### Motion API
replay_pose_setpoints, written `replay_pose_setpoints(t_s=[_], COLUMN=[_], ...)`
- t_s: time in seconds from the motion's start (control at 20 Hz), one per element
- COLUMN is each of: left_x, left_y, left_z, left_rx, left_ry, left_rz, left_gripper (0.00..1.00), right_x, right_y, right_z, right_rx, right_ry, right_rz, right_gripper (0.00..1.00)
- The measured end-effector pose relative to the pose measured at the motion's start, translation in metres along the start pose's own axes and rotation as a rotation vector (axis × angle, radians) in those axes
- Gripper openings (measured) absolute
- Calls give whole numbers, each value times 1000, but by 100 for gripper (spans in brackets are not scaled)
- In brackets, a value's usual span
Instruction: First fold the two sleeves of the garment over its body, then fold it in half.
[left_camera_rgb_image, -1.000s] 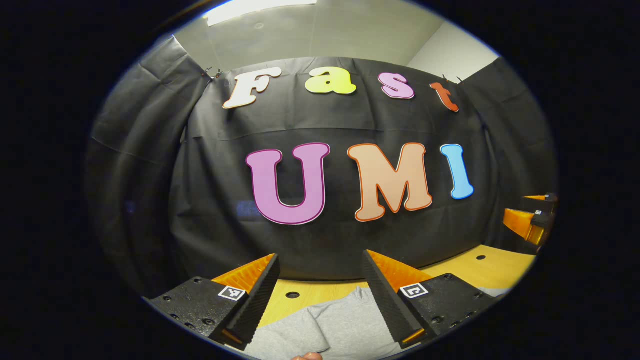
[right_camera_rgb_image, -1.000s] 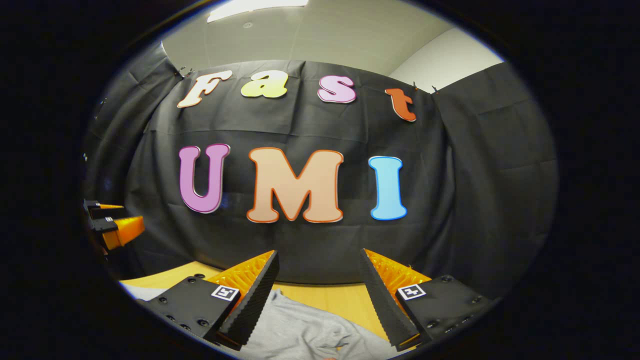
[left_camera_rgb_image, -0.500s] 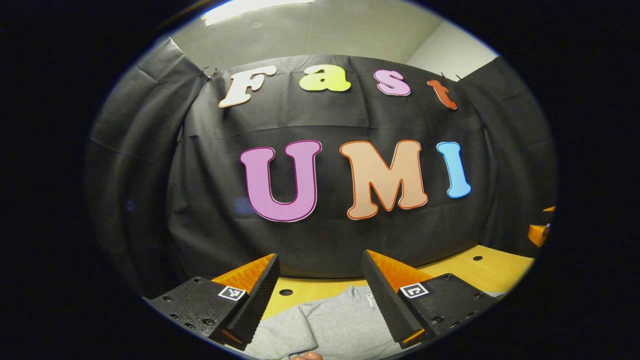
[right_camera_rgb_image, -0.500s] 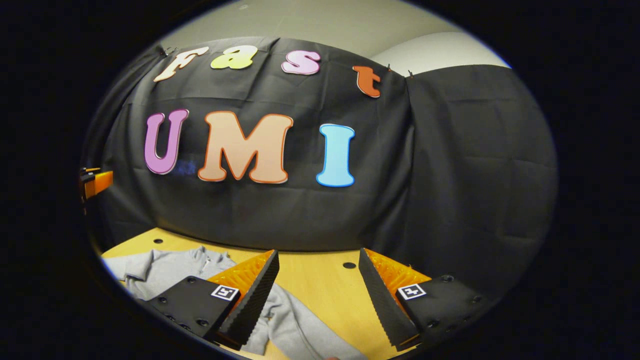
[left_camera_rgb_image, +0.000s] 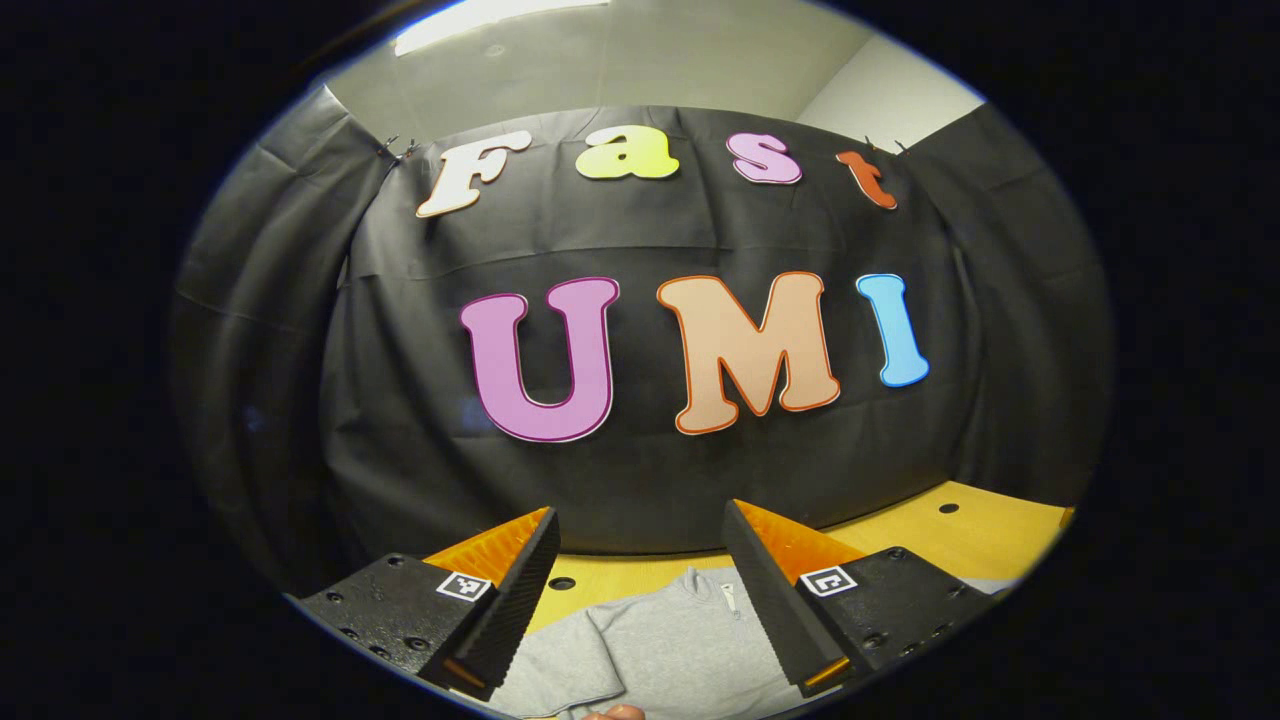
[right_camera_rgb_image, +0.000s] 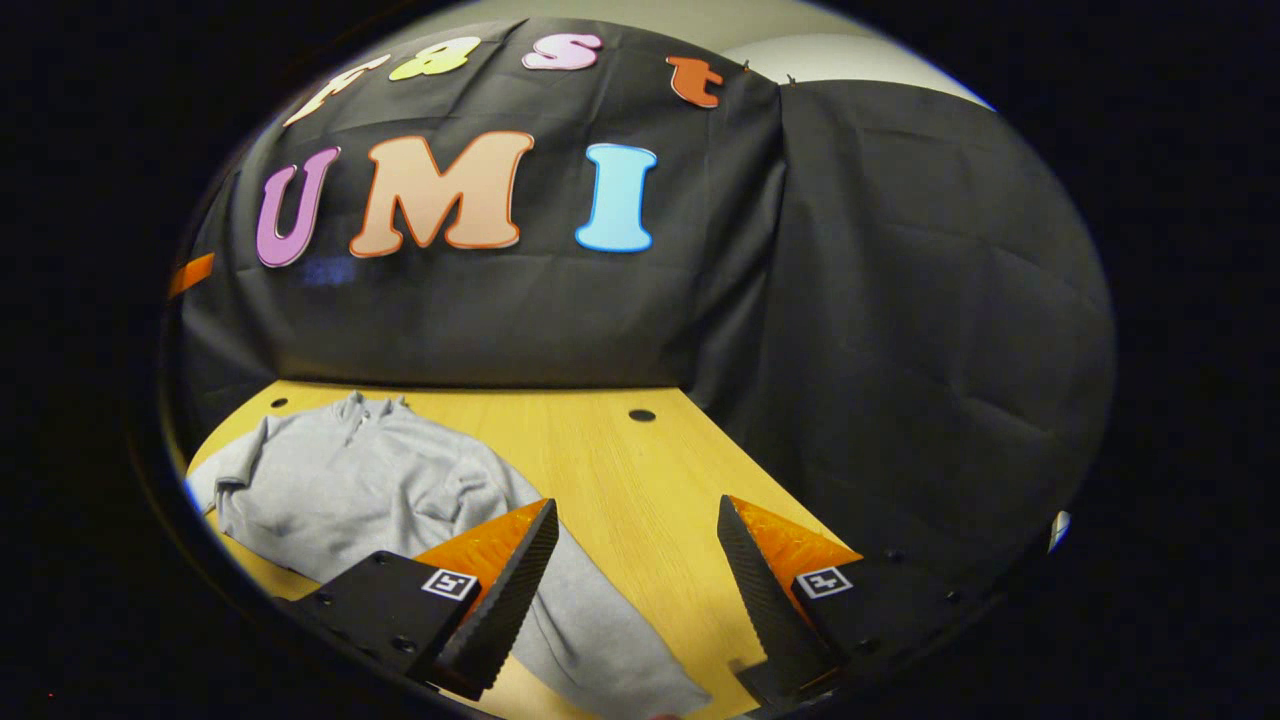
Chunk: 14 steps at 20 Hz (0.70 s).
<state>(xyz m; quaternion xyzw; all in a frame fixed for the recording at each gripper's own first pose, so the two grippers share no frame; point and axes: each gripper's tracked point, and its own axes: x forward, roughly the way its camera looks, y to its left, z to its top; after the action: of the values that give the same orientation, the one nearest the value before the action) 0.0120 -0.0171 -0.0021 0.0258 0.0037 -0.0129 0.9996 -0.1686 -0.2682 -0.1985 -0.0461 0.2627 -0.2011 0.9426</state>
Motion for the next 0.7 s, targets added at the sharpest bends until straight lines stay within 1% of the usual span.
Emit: replay_pose_setpoints(t_s=[0.15, 0.2, 0.25, 0.55, 0.7], left_x=[-1, 0, 0, -1, -2], left_y=[-9, -12, -15, -36, -45], left_z=[0, 0, 1, 3, 2], left_rx=[2, 4, 6, 21, 24], left_ry=[4, 4, 3, 2, 6], left_rz=[-11, -15, -18, -39, -41], left_gripper=[96, 99, 96, 96, 96], right_x=[-4, -7, -8, -17, -22], right_y=[-7, -8, -10, -7, -7], right_z=[-42, -56, -69, -133, -161], right_rx=[-40, -49, -57, -69, -45], right_ry=[87, 113, 139, 289, 362], right_rz=[9, 15, 18, 64, 87], right_gripper=[99, 100, 100, 99, 100])
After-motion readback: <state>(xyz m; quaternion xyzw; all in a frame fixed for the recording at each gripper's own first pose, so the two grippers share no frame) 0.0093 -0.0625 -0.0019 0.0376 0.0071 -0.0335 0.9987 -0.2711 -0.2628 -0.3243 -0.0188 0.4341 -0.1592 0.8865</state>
